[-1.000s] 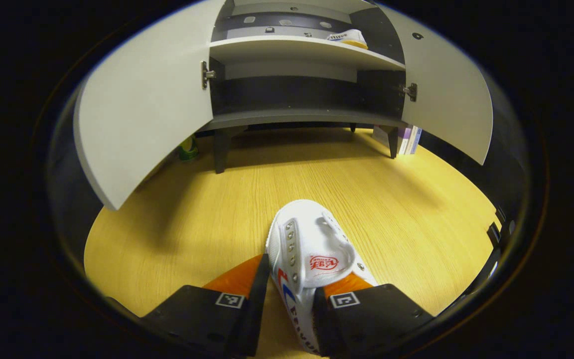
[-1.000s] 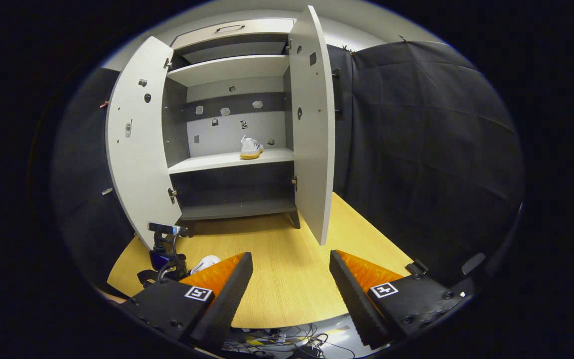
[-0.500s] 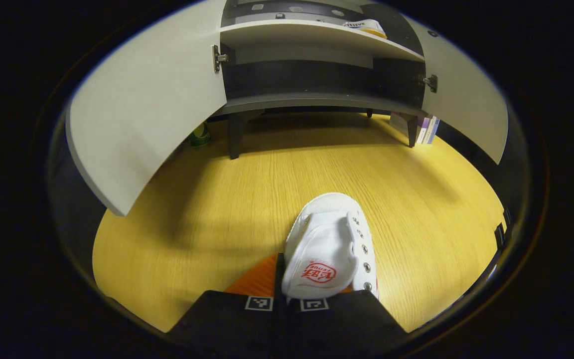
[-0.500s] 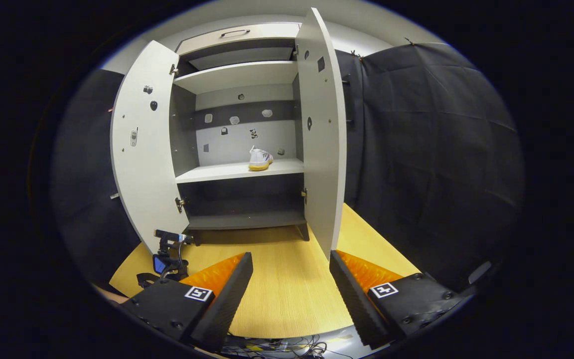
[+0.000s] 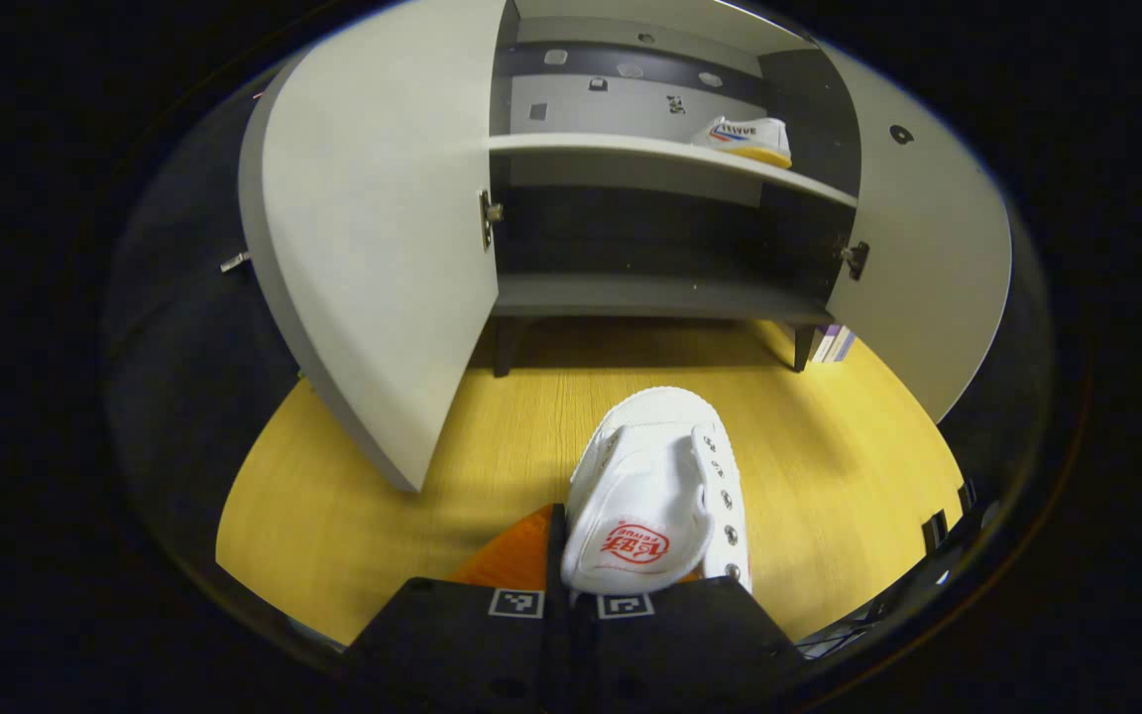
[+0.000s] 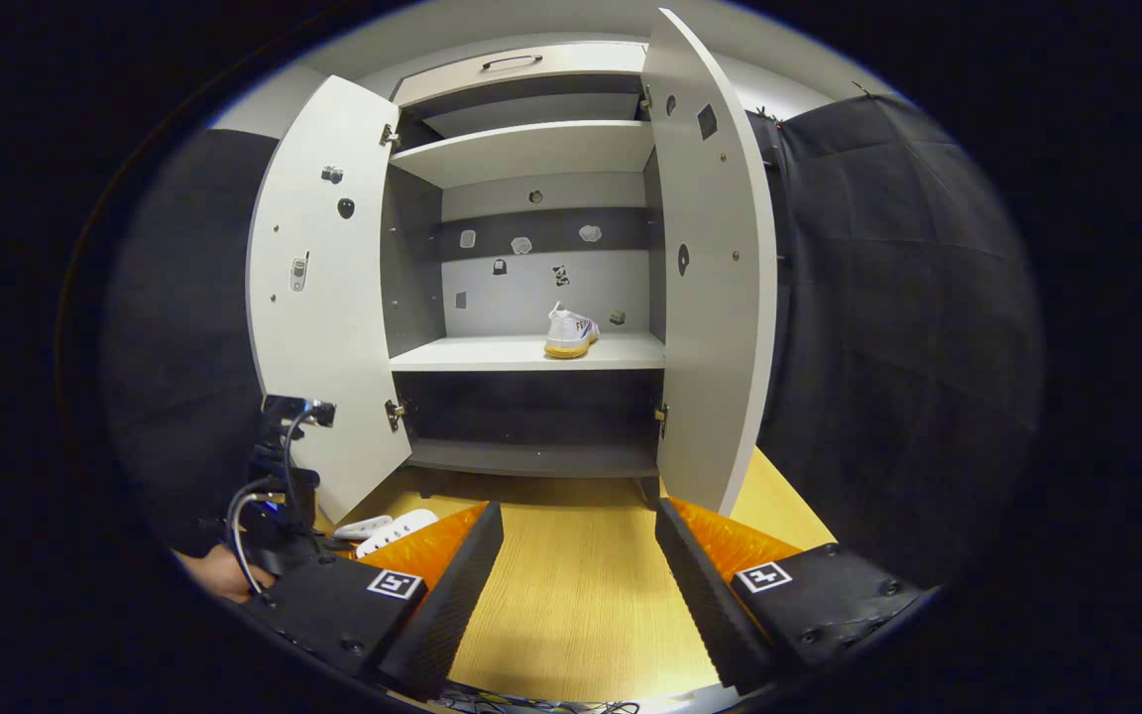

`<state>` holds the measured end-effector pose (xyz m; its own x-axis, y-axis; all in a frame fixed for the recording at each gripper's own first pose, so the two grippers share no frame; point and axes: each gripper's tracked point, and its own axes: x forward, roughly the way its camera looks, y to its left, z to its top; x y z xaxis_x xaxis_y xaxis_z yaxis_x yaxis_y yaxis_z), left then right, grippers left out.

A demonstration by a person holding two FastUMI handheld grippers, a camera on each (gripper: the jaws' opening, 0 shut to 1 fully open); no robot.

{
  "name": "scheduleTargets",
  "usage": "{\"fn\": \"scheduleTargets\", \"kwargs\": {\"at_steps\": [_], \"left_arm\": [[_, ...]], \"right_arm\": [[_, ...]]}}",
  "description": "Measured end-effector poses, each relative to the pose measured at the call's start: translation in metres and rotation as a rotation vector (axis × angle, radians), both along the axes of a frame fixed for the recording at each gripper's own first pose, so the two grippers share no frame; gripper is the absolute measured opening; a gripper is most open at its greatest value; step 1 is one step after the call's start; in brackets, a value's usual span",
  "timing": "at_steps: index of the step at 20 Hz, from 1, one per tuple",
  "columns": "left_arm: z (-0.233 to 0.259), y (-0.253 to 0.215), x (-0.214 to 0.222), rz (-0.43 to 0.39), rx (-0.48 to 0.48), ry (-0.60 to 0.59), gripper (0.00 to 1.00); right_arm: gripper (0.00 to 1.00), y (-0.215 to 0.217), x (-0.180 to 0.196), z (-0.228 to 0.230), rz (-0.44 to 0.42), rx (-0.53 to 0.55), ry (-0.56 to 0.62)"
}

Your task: Grab one shoe with the right hand and put it into the shoe cabinet, grab the other shoe with the left hand and put it into the shoe cabinet; then close the right door with the right hand and the left door with the left hand.

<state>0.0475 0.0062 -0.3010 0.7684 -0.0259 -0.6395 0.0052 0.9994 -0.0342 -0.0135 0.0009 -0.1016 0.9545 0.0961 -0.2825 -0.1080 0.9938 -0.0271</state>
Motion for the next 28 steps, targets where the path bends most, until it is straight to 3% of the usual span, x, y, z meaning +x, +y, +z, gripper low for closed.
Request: {"fn": "scheduleTargets", "kwargs": {"at_steps": [5,10,14,20,24,28], "left_arm": [[0.067,-0.014,0.020,-0.003,-0.053,-0.047,0.05],[0.137,-0.022,0.071,0.025,-0.098,-0.128,0.05],[0.177,-0.027,0.129,0.023,-0.053,-0.206,0.05],[0.247,-0.020,0.243,0.084,0.008,-0.318,0.05],[0.266,-0.019,0.321,0.095,0.043,-0.325,0.05],[0.261,-0.027,0.382,0.075,0.060,-0.257,0.05]], "right_arm": [[0.99,0.001,0.011,0.001,0.074,0.008,0.008],[0.99,-0.011,0.015,0.000,0.085,0.015,-0.001],[0.99,-0.015,0.024,0.004,0.085,0.035,-0.021],[0.99,-0.012,0.026,-0.001,0.123,0.065,0.000],[0.99,-0.014,0.036,0.001,0.114,0.072,-0.004],[0.98,-0.020,0.044,0.005,0.092,0.067,-0.024]]}}
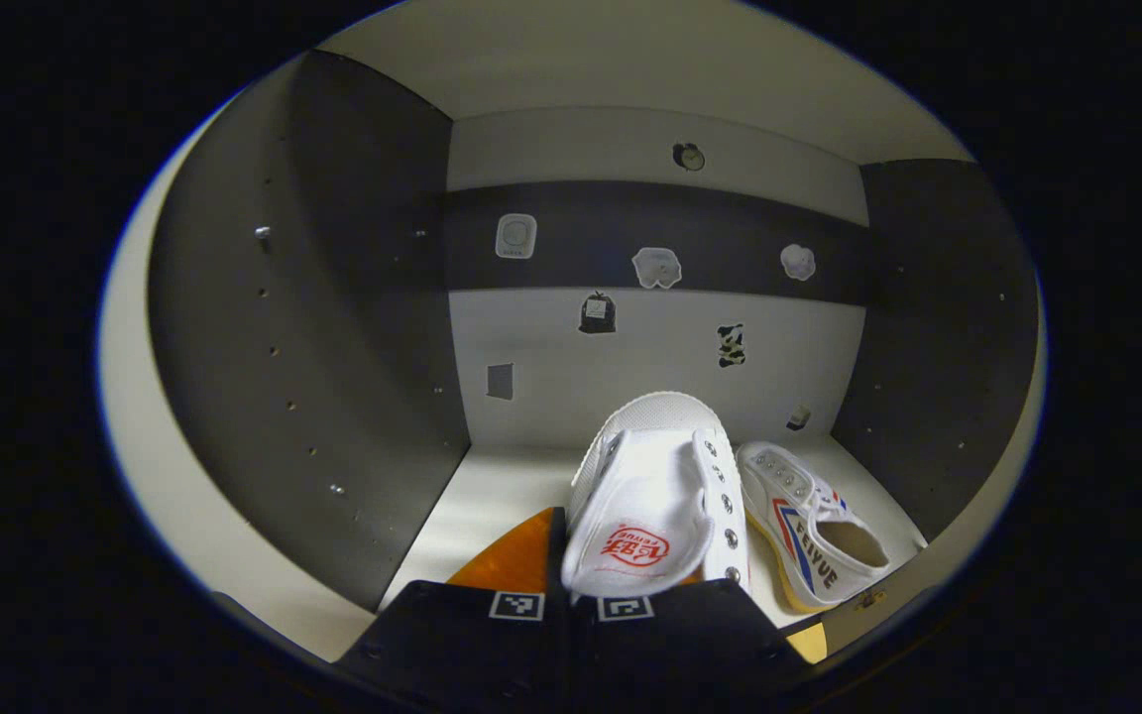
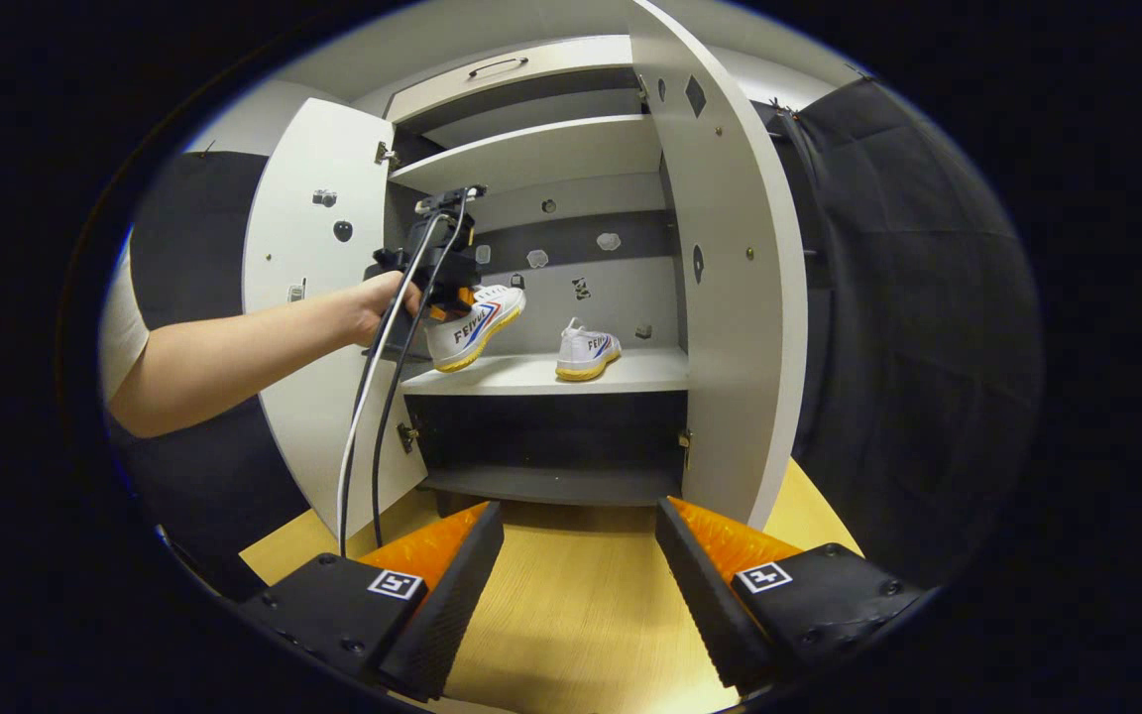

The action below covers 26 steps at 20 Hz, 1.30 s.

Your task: Grab one shoe with the right hand and put it into the shoe cabinet, grab the other shoe with the left hand and put it into the shoe cabinet; then close the right door with the right hand and the left door with the left hand.

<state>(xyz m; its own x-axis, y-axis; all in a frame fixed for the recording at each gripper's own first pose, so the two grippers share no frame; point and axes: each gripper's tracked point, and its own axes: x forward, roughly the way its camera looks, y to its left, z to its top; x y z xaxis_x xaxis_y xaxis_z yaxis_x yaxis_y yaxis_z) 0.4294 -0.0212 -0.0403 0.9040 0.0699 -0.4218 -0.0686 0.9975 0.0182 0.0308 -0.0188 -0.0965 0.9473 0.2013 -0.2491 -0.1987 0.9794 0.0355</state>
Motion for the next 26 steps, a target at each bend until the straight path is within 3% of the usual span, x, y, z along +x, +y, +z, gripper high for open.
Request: {"fn": "scheduleTargets", "kwargs": {"at_steps": [4,10,14,18,20,21,23,26], "left_arm": [[-0.028,0.009,0.052,-0.011,0.046,0.089,0.06],[-0.059,0.020,0.069,-0.031,0.175,0.209,0.06],[-0.069,0.019,0.067,-0.023,0.144,0.246,0.07],[-0.070,0.018,0.055,0.001,0.070,0.254,0.19],[-0.055,0.018,0.043,-0.001,0.067,0.217,0.33],[-0.047,0.017,0.037,-0.016,0.075,0.192,0.49],[-0.026,0.018,0.016,-0.048,0.136,0.135,0.65],[0.011,0.007,-0.023,-0.109,0.203,0.027,0.73]], "right_arm": [[0.99,-0.010,0.004,0.004,-0.034,-0.005,-0.010],[0.98,-0.029,0.005,0.005,-0.075,-0.022,-0.010],[0.98,-0.034,0.005,0.007,-0.083,-0.041,-0.017],[0.99,-0.033,0.006,0.008,-0.077,-0.032,-0.016],[0.98,-0.032,0.004,0.009,-0.073,-0.038,-0.020],[0.99,-0.033,0.002,0.009,-0.074,-0.040,-0.022],[0.98,-0.036,-0.001,0.011,-0.083,-0.037,-0.024],[0.98,-0.044,-0.006,0.014,-0.108,-0.027,-0.028]]}}
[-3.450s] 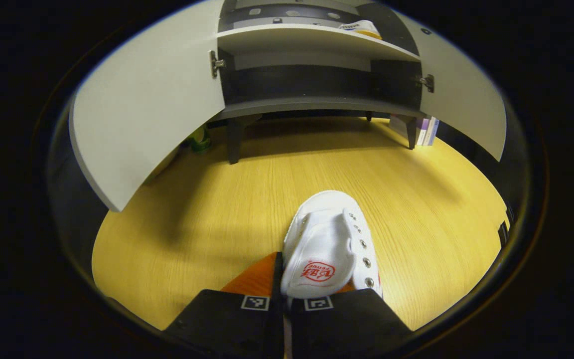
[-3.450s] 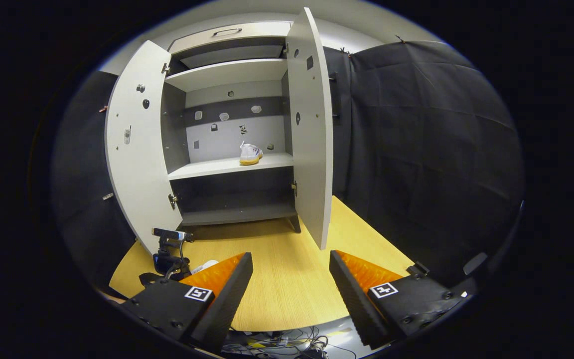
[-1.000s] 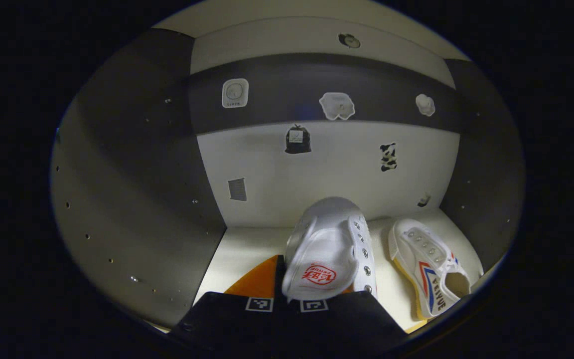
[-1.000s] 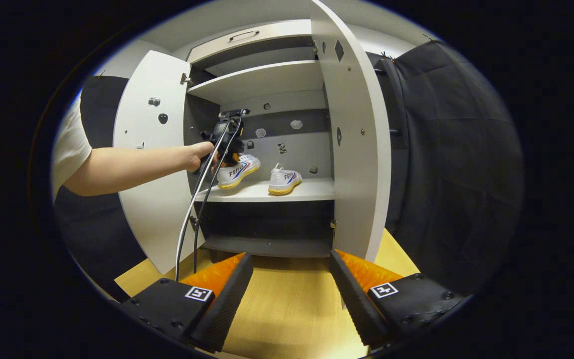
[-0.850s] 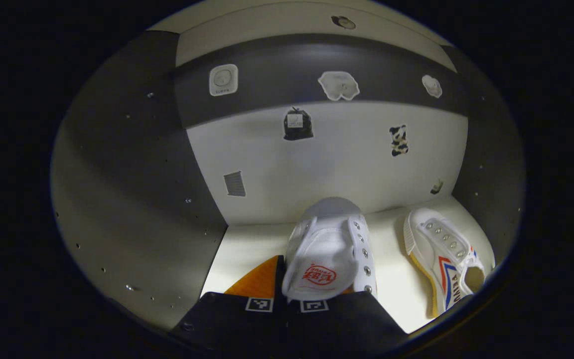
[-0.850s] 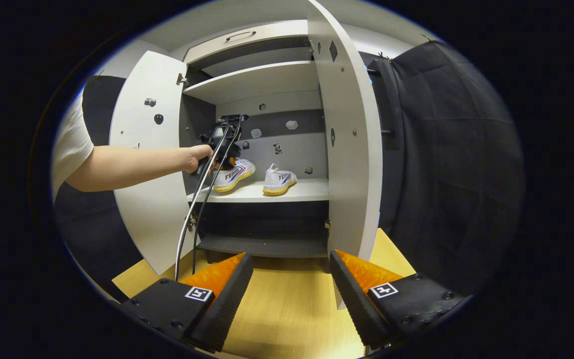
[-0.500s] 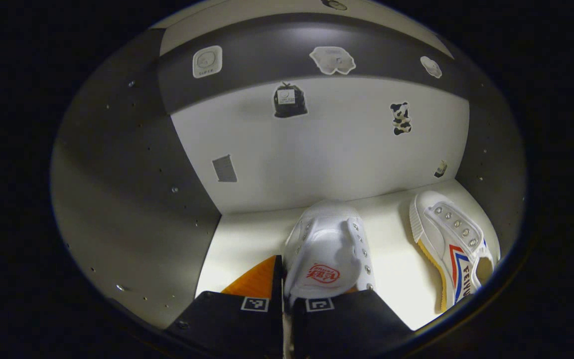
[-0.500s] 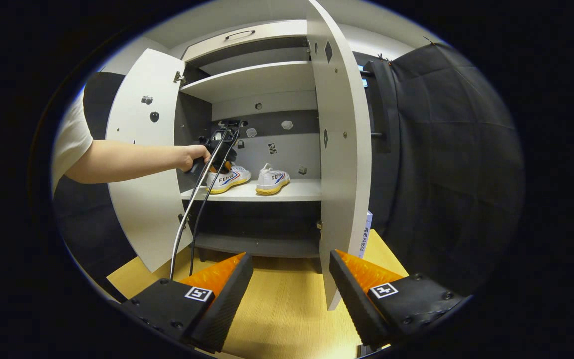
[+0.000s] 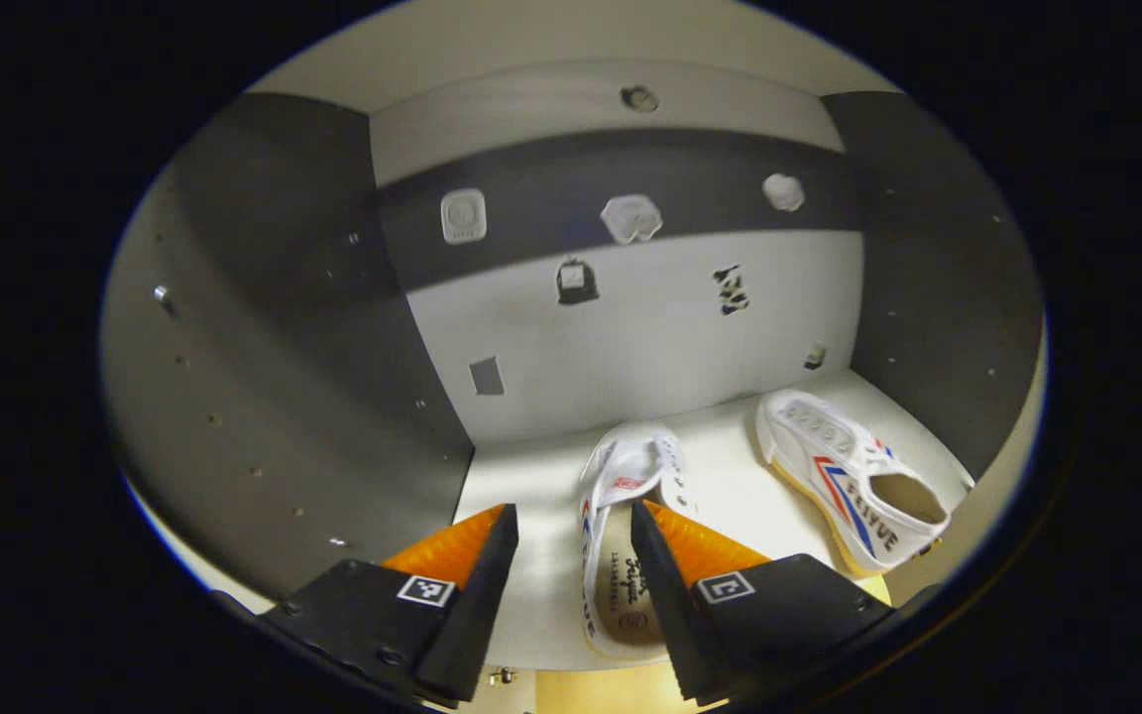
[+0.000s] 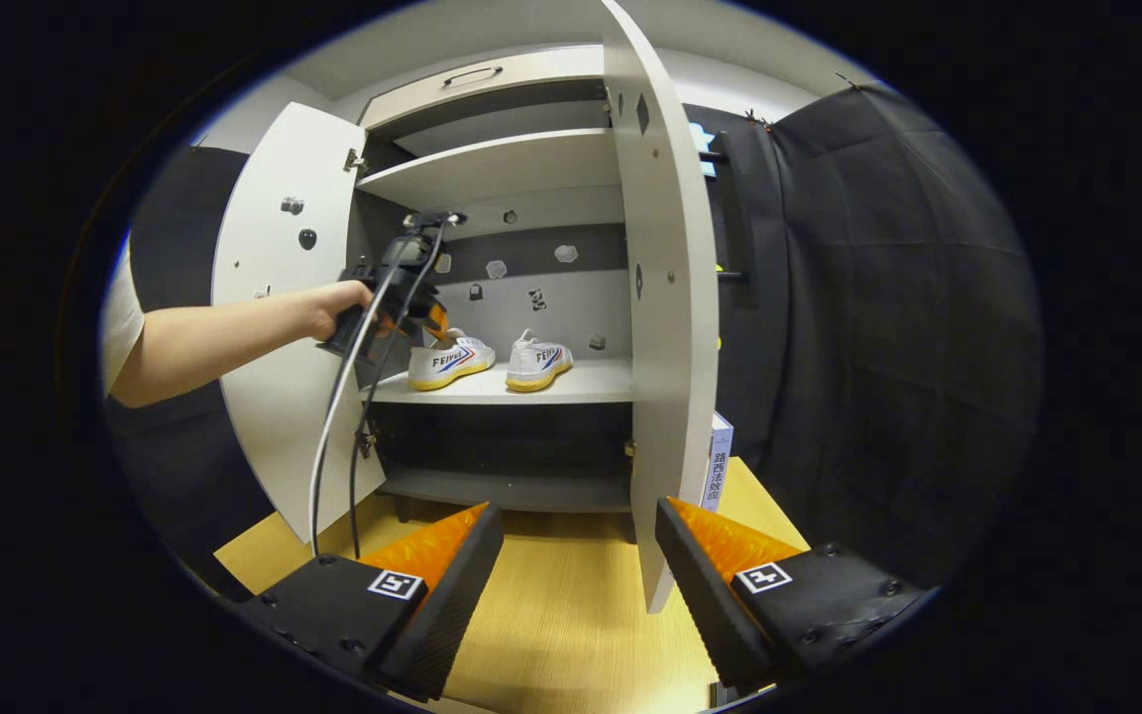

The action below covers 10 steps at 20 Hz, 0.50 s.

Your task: Grab one shoe with the right hand and put it into the shoe cabinet, grab the other shoe with the left hand and put it into the shoe cabinet; then close the right door with the right hand and the left door with the left hand.

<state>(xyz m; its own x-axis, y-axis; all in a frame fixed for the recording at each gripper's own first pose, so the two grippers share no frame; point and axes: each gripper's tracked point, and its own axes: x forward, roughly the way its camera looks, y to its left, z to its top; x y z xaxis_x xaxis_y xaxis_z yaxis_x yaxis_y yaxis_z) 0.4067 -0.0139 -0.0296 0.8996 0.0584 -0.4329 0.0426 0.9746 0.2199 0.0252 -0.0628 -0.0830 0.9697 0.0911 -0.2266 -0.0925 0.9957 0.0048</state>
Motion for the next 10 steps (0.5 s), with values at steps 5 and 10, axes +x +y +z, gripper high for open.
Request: {"fn": "scheduleTargets", "kwargs": {"at_steps": [5,10], "left_arm": [[0.051,-0.037,-0.088,-0.112,-0.089,-0.186,0.97],[0.066,-0.061,-0.181,-0.166,-0.136,-0.320,0.96]], "right_arm": [[0.99,-0.008,-0.008,0.010,-0.034,0.014,-0.016],[0.98,-0.023,-0.018,0.034,-0.072,0.001,-0.047]]}}
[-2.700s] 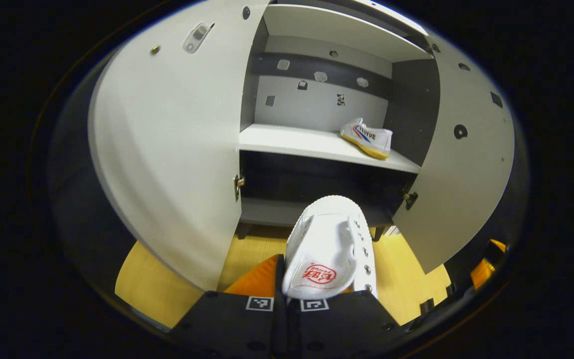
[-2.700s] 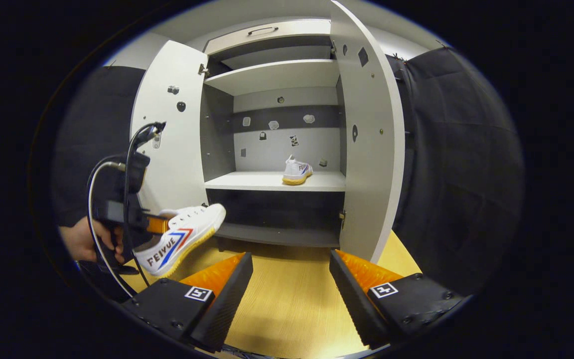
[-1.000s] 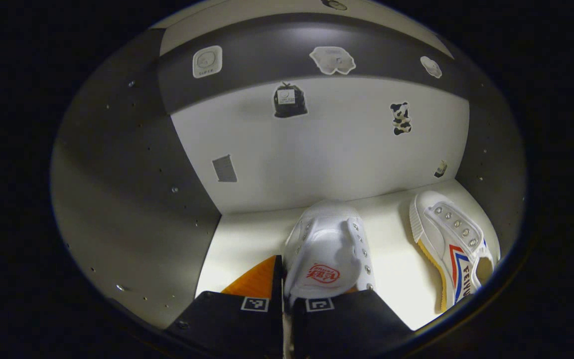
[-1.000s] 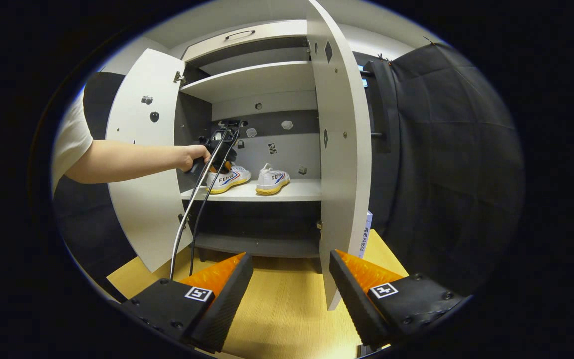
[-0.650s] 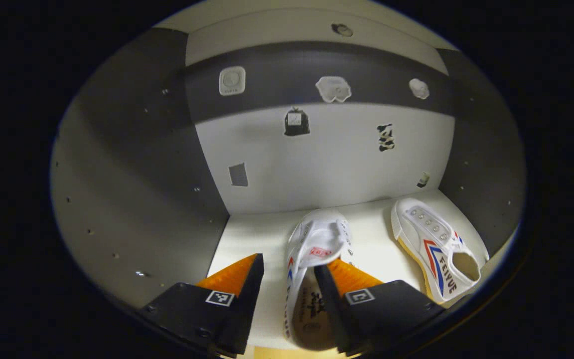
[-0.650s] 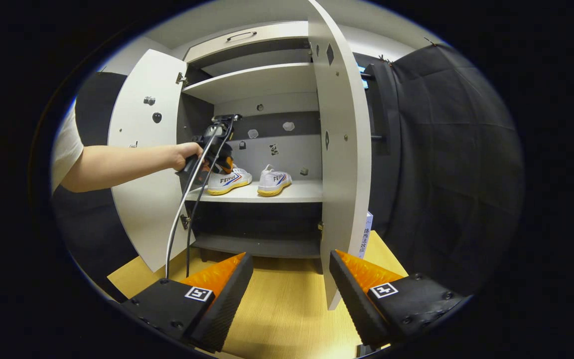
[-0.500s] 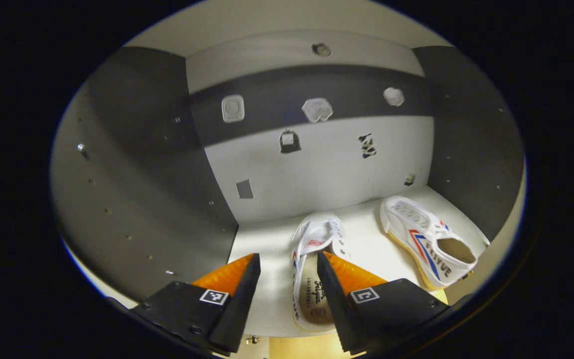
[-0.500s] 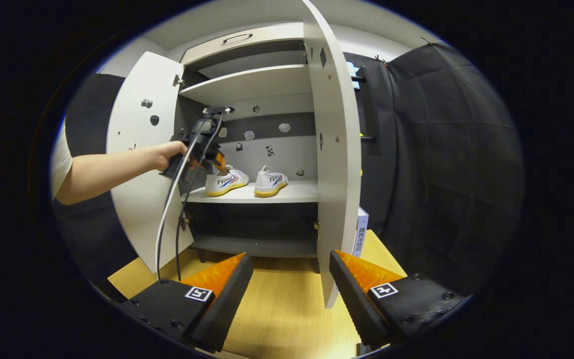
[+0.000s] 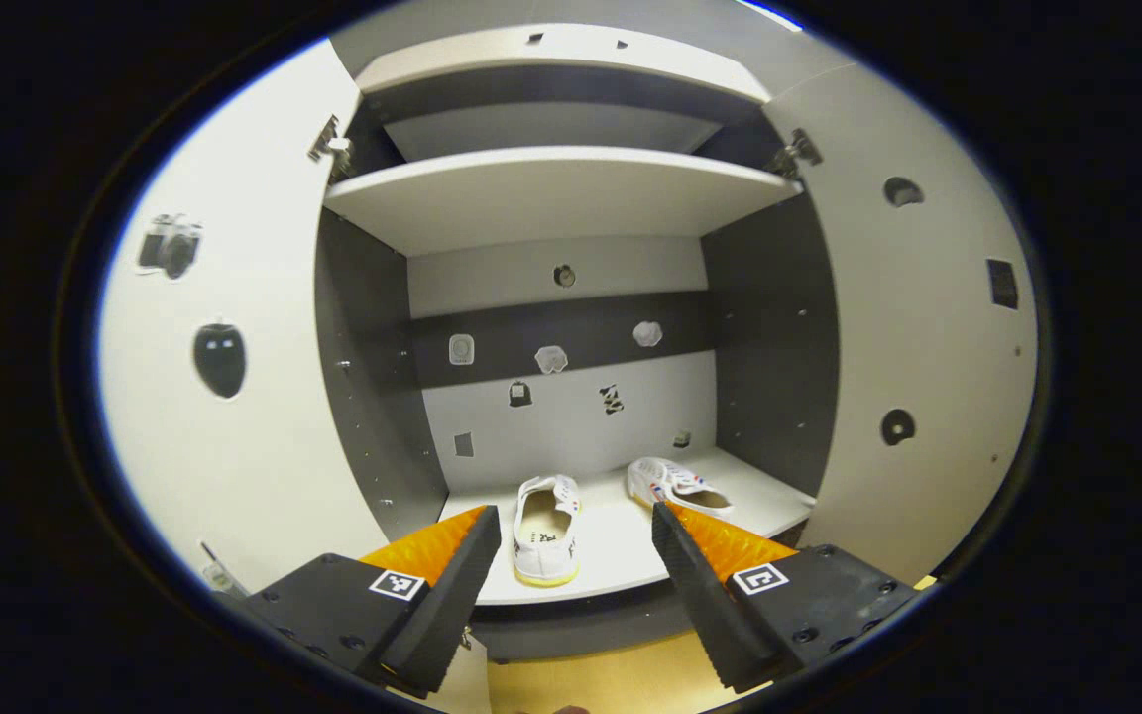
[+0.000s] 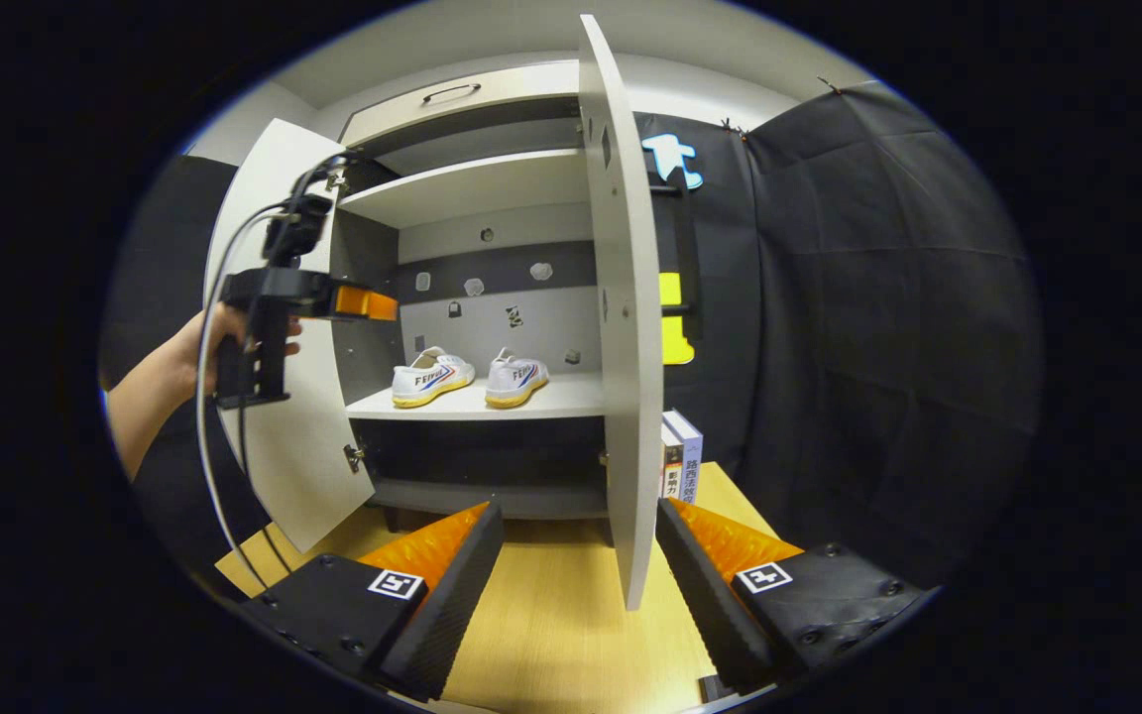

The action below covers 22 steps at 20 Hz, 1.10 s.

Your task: Grab one shoe with the right hand and put it into the shoe cabinet, grab the other shoe with the left hand and put it into the shoe cabinet; then close the right door with the right hand and the left door with the left hand.

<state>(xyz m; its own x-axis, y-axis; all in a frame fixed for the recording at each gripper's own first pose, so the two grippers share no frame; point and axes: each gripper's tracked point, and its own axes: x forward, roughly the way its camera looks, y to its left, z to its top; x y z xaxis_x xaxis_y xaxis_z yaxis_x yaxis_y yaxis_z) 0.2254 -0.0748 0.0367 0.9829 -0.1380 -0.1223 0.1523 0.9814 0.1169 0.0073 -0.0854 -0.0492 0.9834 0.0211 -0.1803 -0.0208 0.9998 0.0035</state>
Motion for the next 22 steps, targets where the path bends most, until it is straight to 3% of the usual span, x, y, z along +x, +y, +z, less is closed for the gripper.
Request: {"fn": "scheduleTargets", "kwargs": {"at_steps": [1,3,7,12,17,22], "left_arm": [[-0.006,-0.001,-0.018,-0.006,0.004,-0.005,1.00],[-0.023,-0.003,-0.051,-0.006,-0.001,0.012,0.96],[-0.065,-0.008,-0.107,0.033,-0.164,0.015,0.96],[-0.110,-0.003,-0.144,0.052,-0.072,0.057,0.97],[-0.126,-0.004,-0.163,0.053,-0.123,0.104,0.97],[-0.140,-0.018,-0.172,0.064,-0.284,0.164,0.97]], "right_arm": [[0.98,-0.006,-0.002,0.007,-0.014,0.001,-0.011],[0.98,-0.021,-0.003,0.020,-0.056,0.008,-0.028],[0.98,-0.055,0.002,0.050,-0.131,0.011,-0.062],[0.98,-0.097,0.023,0.092,-0.193,0.022,-0.133],[0.98,-0.130,0.060,0.118,-0.200,-0.001,-0.170],[1.00,-0.144,0.102,0.151,-0.139,0.001,-0.222]]}}
